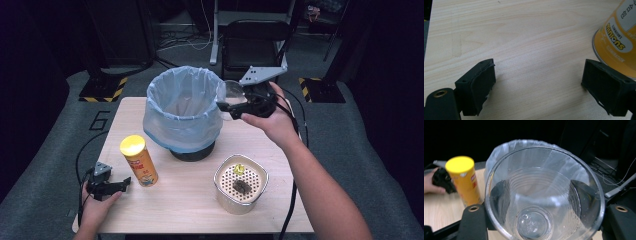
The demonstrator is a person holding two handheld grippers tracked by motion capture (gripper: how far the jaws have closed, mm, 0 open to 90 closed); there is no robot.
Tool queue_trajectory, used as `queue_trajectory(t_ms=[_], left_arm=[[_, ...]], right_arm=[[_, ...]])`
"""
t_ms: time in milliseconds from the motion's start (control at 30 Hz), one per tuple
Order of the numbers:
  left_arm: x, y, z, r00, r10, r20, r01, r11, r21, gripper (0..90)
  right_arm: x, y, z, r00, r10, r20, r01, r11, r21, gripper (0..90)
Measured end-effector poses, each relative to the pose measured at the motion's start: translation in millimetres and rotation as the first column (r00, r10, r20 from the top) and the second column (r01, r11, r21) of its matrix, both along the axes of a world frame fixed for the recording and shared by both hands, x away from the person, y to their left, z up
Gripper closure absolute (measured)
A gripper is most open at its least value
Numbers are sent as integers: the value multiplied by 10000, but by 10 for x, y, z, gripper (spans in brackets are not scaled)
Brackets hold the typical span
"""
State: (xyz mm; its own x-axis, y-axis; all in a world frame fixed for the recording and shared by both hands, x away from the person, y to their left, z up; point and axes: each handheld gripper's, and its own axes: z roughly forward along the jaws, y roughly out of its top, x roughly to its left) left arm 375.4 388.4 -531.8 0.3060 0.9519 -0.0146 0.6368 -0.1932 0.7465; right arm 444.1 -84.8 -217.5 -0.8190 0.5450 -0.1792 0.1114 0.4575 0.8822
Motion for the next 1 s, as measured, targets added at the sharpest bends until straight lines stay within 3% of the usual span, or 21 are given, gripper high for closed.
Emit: queue_trajectory(t_ms=[167,200,367,633,800,967,1000], left_arm=[[1,0,-4,10000,23,93,-23,10000,29,114],[-5,-6,0,10000,42,-48,-42,10000,-59,115],[-8,0,8,9999,11,-102,-11,10000,25,117],[-4,6,9,10000,-66,-35,66,10000,65,125],[1,7,9,9999,-98,-34,99,9999,79,123],[1,4,13,9998,-161,-131,162,9998,74,115],[5,-2,2,9999,-121,32,120,9999,58,111]], right_arm=[[115,162,133,9999,-147,-86,151,9982,587,332],[142,204,148,9998,-163,-91,169,9975,682,330],[312,426,159,9986,-503,-187,515,9957,766,324],[506,737,12,9971,-758,13,757,9965,362,311],[587,893,-78,9970,-758,-142,762,9965,357,299],[633,1009,-172,9933,-1048,-488,1070,9932,461,204],[646,1027,-191,9927,-1076,-549,1098,9932,387,177]])
